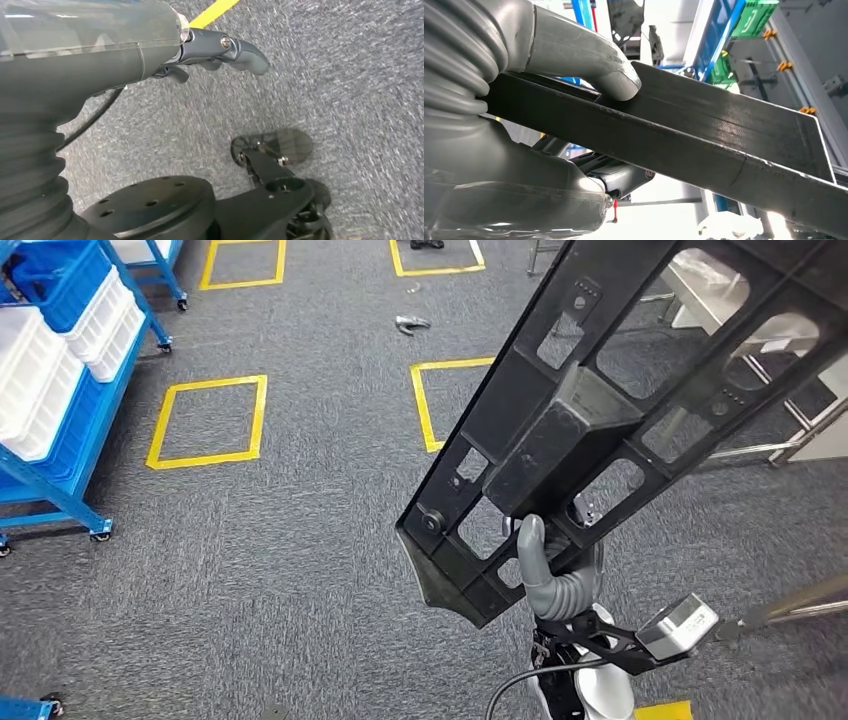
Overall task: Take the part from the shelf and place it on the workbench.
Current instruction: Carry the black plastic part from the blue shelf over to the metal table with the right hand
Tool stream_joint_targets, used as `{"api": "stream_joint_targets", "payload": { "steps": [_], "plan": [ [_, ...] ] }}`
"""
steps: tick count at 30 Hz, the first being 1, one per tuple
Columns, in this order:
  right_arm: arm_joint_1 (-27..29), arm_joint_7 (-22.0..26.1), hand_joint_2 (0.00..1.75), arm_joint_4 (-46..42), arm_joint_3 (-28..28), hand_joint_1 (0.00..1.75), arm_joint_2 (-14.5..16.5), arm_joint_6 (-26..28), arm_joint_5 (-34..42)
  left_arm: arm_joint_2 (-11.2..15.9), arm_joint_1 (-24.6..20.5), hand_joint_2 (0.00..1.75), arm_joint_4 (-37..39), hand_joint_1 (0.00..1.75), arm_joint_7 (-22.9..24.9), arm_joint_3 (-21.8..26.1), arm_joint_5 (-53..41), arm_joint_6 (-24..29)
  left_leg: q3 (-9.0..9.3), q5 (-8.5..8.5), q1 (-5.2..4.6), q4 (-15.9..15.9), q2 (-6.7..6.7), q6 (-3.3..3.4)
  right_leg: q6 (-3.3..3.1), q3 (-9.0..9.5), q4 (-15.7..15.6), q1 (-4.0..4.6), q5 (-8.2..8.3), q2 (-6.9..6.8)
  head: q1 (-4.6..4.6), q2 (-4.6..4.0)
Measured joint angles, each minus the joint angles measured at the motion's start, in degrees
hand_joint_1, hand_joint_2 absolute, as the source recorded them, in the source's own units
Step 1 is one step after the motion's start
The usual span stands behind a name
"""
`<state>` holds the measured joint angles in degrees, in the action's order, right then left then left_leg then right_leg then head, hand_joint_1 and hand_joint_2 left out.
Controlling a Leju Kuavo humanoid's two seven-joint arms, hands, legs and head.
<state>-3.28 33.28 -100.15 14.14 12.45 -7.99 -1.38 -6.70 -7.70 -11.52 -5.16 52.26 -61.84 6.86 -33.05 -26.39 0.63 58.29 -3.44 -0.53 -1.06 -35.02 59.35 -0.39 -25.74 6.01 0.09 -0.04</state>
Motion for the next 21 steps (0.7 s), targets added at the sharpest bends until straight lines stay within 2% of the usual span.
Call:
{"api": "stream_joint_targets", "payload": {
  "steps": [1,2,3,4,5,6,7,8,9,10,11,13,15,17,18,19,21],
  "plan": [
    [0.00,-0.02,1.75,-0.01,0.00,1.75,0.01,0.02,-0.04,-0.09,0.02,1.75,0.00,0.00,0.00,0.00,-0.01,-0.01,0.14,0.13,0.02,-0.31,0.47,0.14,0.42,-0.08,-0.07,-0.08,0.06,0.43,-0.01,0.00],
    [0.01,-0.06,1.75,-0.01,0.00,1.75,0.01,0.07,-0.08,-0.16,0.03,1.75,0.00,0.00,-0.02,0.01,-0.01,-0.01,0.36,0.31,0.08,-0.70,0.99,0.36,0.77,-0.17,0.11,-0.04,-0.13,0.12,0.01,0.00],
    [-0.04,-0.13,1.75,-0.01,0.01,1.75,0.01,0.15,-0.14,-0.23,0.05,1.75,0.00,0.00,-0.07,0.01,-0.01,-0.01,0.59,0.52,0.20,-1.13,1.54,0.64,1.10,-0.53,0.93,0.05,-0.78,-0.84,0.13,0.00],
    [-0.12,-0.21,1.75,-0.01,0.03,1.75,0.01,0.22,-0.21,-0.30,0.09,1.75,0.00,0.00,-0.13,0.02,0.01,0.00,0.81,0.71,0.32,-1.54,2.17,0.93,1.38,-1.41,2.86,0.15,-2.03,-2.18,0.24,0.00],
    [-0.18,-0.28,1.75,0.00,0.08,1.75,0.01,0.28,-0.26,-0.31,0.16,1.75,0.00,0.00,-0.21,0.03,0.02,0.01,0.95,0.75,0.25,-1.67,2.76,1.08,1.57,-2.81,5.86,0.11,-3.71,-3.77,0.36,0.00],
    [-0.26,-0.36,1.75,0.02,0.14,1.75,0.01,0.32,-0.32,-0.33,0.27,1.75,0.00,0.00,-0.29,0.04,0.04,0.01,0.99,0.71,0.21,-1.70,3.32,1.18,1.74,-4.50,9.30,0.03,-5.41,-4.77,0.48,0.00],
    [-0.28,-0.46,1.75,0.07,0.20,1.75,0.01,0.33,-0.37,-0.33,0.42,1.75,0.00,0.00,-0.34,0.05,0.05,0.01,1.01,0.63,0.16,-1.66,3.96,1.20,1.87,-6.21,12.63,-0.07,-6.65,-5.27,0.48,0.00],
    [-0.27,-0.62,1.75,0.15,0.26,1.75,0.01,0.38,-0.43,-0.33,0.56,1.75,0.00,0.00,-0.40,0.05,0.05,0.01,1.06,0.51,0.15,-1.63,4.60,1.15,1.97,-7.23,14.49,-0.18,-6.87,-5.54,0.50,0.00],
    [-0.27,-0.79,1.75,0.25,0.29,1.75,0.01,0.43,-0.50,-0.34,0.65,1.75,0.00,0.00,-0.44,0.06,0.05,0.01,1.17,0.37,0.15,-1.62,5.25,1.08,2.03,-7.21,14.29,-0.27,-6.01,-5.75,0.49,0.00],
    [-0.29,-0.92,1.75,0.33,0.33,1.75,0.01,0.47,-0.58,-0.38,0.71,1.75,0.00,0.00,-0.48,0.07,0.05,0.00,1.35,0.19,0.15,-1.60,5.90,0.97,2.03,-6.08,11.98,-0.34,-4.24,-6.13,0.50,0.00],
    [-0.32,-1.00,1.75,0.38,0.39,1.75,0.01,0.51,-0.68,-0.44,0.73,1.75,0.00,0.00,-0.51,0.07,0.05,-0.01,1.60,0.00,0.14,-1.57,6.44,0.81,1.95,-4.06,8.10,-0.35,-2.09,-6.88,0.50,0.00],
    [-0.49,-1.01,1.75,0.42,0.56,1.75,0.01,0.57,-0.90,-0.57,0.71,1.75,0.00,0.00,-0.59,0.08,0.05,-0.02,1.99,-0.43,-0.09,-1.48,7.29,0.30,1.46,-0.60,1.39,0.08,0.13,-8.95,0.49,-0.01],
    [-0.58,-1.03,1.75,0.45,0.74,1.75,0.02,0.87,-1.09,-0.60,0.67,1.75,0.00,0.00,-0.74,0.08,-0.02,-0.02,2.21,-0.79,-0.38,-1.37,8.10,-0.32,0.75,0.14,-0.41,0.51,-0.03,-9.45,0.44,-0.01],
    [-0.49,-1.03,1.75,0.45,0.85,1.75,0.05,1.27,-1.23,-0.60,0.58,1.75,0.00,0.00,-0.84,0.08,-0.15,-0.02,2.48,-1.19,-0.33,-1.28,8.92,-0.95,0.04,0.10,-0.53,0.49,0.04,-8.17,0.42,0.00],
    [-0.46,-1.04,1.75,0.44,0.88,1.75,0.07,1.42,-1.29,-0.60,0.51,1.75,0.00,0.00,-0.86,0.09,-0.22,-0.03,2.47,-1.72,-0.21,-0.82,8.51,-1.24,-0.28,0.21,-0.63,0.43,0.06,-7.62,0.41,0.00],
    [-0.46,-1.03,1.75,0.44,0.93,1.75,0.10,1.54,-1.35,-0.60,0.46,1.75,0.00,0.00,-0.88,0.08,-0.30,-0.03,2.01,-2.73,-0.09,0.54,7.57,-1.50,-0.62,0.33,-0.75,0.30,0.12,-7.12,0.37,0.00],
    [-0.45,-1.03,1.75,0.45,1.11,1.75,0.14,1.63,-1.40,-0.60,0.45,1.75,0.00,0.00,-0.94,0.08,-0.44,-0.04,-0.78,-6.12,0.09,6.85,5.04,-1.78,-1.09,0.46,-0.81,0.20,0.16,-6.14,0.26,0.00]
  ]
}}
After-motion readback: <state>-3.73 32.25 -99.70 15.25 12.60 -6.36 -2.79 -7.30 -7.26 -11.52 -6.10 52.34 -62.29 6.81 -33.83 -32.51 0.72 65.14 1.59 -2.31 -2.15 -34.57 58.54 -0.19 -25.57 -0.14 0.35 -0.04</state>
